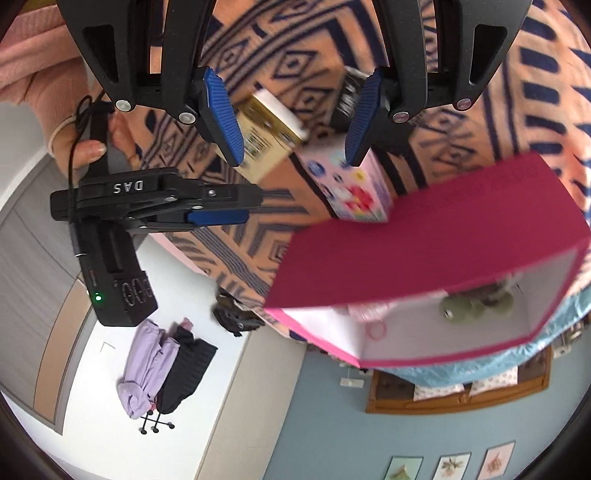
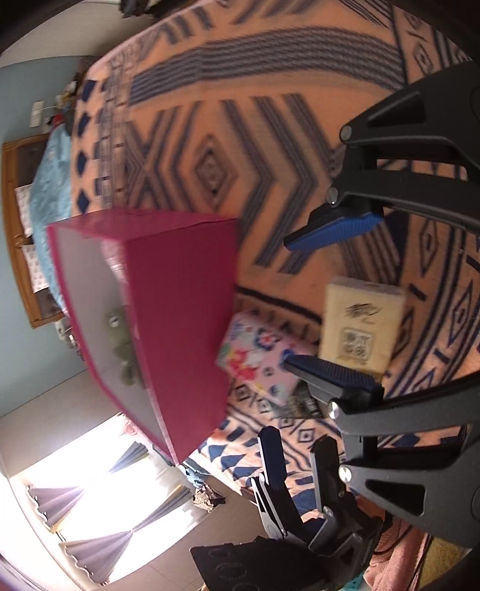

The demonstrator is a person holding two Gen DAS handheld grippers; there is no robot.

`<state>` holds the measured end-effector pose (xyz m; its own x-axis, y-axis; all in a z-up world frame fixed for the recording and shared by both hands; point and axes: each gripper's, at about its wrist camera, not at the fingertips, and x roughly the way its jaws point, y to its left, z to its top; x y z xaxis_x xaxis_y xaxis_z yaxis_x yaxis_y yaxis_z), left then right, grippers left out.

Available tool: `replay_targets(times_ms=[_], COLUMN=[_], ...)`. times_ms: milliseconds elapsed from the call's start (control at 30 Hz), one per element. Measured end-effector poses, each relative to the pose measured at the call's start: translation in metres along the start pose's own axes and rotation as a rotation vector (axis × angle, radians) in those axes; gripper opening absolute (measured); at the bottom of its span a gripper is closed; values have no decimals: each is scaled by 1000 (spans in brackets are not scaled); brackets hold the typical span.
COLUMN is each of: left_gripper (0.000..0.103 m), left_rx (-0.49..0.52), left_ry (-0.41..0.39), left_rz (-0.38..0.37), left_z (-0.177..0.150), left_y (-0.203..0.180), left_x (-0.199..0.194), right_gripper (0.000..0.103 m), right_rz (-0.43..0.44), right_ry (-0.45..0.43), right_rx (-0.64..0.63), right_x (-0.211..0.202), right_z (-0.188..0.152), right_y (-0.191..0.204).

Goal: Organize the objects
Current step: 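Move both grippers back down to the yellow tissue pack, then close both grippers on the yellow tissue pack and lift it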

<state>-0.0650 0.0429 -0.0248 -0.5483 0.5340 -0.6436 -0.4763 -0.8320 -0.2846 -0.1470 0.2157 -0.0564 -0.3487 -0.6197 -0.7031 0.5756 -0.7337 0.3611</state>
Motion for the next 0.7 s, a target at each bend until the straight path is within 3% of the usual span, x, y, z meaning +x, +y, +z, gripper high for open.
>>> replay_targets(times_ms=[500,700], left_gripper=[57,51], left_rx=[-71,-115], left_ry=[120,137], left_rz=[-84,-97], left_z=[-29,-28], left_y=[-15,-10], left_x=[32,41], right_gripper=[60,60], right_rz=[39,50], right_ry=[45,39], right_rx=[60,76], right_x=[9,8], right_z=[-25,-27], right_y=[-4,-7])
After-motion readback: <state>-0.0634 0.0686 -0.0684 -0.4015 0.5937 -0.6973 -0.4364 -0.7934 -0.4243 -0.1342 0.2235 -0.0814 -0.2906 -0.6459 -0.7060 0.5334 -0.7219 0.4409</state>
